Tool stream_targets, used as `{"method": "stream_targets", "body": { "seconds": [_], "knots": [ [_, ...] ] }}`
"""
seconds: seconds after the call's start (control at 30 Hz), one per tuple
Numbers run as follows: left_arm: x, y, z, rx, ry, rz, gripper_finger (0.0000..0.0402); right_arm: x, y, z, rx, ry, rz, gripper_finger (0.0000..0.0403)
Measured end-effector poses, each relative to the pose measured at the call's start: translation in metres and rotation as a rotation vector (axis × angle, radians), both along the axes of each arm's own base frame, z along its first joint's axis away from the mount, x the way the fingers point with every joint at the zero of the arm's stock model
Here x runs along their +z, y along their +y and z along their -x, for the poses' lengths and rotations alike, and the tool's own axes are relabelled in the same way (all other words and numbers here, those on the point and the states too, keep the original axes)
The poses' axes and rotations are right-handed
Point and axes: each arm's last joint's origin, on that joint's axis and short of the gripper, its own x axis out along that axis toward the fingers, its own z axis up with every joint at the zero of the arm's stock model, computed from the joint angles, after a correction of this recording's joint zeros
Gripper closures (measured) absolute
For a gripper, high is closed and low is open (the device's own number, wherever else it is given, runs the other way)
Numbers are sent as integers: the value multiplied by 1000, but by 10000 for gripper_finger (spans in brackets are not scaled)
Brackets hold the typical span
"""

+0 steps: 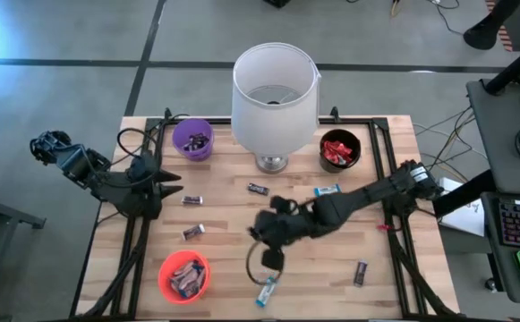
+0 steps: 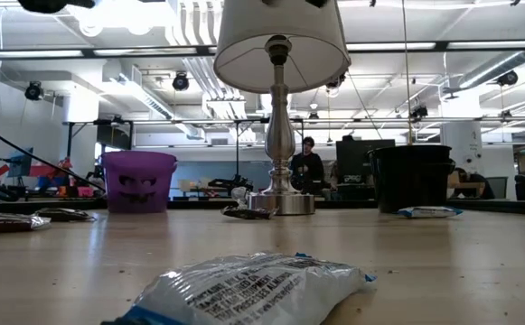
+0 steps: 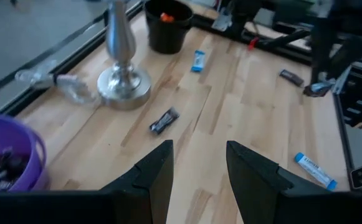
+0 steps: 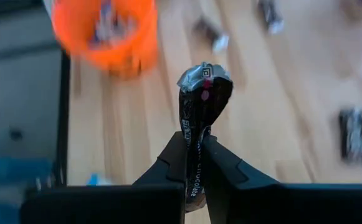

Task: Organize candy in baskets
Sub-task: Put the brown chocolate bar into the purple bucket

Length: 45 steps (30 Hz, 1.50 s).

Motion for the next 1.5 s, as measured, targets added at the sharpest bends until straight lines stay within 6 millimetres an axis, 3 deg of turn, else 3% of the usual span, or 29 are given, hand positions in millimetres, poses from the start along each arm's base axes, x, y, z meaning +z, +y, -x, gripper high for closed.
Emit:
{"method": "stream_targets", "body": {
  "seconds": [0.13, 0.53, 0.83, 1.5],
  "knots": [
    [4, -3, -4, -31, -35, -24, 271, 17, -17, -16, -27, -141, -22, 387],
    [18, -10, -14, -122, -184, -16, 271, 35, -43, -60, -11, -322, 47, 387],
    [2, -21, -26, -250, -212, 13, 271, 47, -47, -82, 65, -392, 54, 387],
    [-2, -27, -43, -306, -250, -2, 271, 52, -58, -89, 87, -435, 59, 387]
  ]
}}
